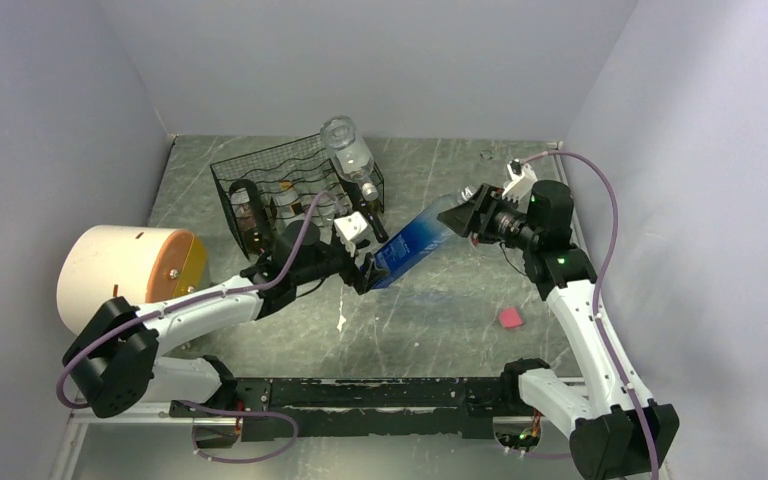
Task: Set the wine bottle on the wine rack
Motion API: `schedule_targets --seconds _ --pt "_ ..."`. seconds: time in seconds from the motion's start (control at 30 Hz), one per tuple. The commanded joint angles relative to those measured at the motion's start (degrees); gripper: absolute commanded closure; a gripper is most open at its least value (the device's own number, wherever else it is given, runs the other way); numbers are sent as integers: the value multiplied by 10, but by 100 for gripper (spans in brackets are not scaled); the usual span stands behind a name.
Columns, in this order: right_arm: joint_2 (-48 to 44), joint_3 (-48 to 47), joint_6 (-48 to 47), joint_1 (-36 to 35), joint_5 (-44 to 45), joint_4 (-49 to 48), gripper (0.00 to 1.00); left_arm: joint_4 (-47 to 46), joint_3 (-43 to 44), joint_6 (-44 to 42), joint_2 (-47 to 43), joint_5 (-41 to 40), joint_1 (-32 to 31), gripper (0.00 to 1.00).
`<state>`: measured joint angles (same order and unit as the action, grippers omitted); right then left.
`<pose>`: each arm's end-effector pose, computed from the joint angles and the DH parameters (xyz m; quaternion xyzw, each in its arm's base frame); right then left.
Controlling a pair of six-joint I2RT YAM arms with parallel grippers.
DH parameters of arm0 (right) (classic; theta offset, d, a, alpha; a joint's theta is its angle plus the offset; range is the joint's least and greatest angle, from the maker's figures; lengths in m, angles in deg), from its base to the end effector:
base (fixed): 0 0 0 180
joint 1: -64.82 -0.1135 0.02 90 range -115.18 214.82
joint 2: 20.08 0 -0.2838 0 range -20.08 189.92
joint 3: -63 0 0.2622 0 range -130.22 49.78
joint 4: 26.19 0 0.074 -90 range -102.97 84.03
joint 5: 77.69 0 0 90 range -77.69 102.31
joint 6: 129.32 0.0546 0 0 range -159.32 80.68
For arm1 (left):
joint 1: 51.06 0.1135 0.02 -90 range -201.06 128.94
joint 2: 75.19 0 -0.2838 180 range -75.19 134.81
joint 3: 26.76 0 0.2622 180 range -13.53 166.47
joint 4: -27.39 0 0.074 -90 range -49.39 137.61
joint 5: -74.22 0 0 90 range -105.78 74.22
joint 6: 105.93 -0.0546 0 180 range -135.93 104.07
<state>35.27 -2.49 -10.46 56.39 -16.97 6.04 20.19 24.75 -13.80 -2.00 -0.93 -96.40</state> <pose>0.2230 0.0601 0.3474 0.0034 0.8149 0.3714 0.4450 0.2040 -0.2263 0.2566 0.3622 0.6997 -0.3379 0.5147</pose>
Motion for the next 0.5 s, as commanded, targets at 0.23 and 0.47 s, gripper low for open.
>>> schedule_targets --seconds 0.23,0.47 --pt "-31 -2 105 2 -101 -162 92 -46 48 -33 42 -16 -27 9" --pt "-35 10 124 2 -127 -184 92 -76 52 -58 55 -63 -33 14"
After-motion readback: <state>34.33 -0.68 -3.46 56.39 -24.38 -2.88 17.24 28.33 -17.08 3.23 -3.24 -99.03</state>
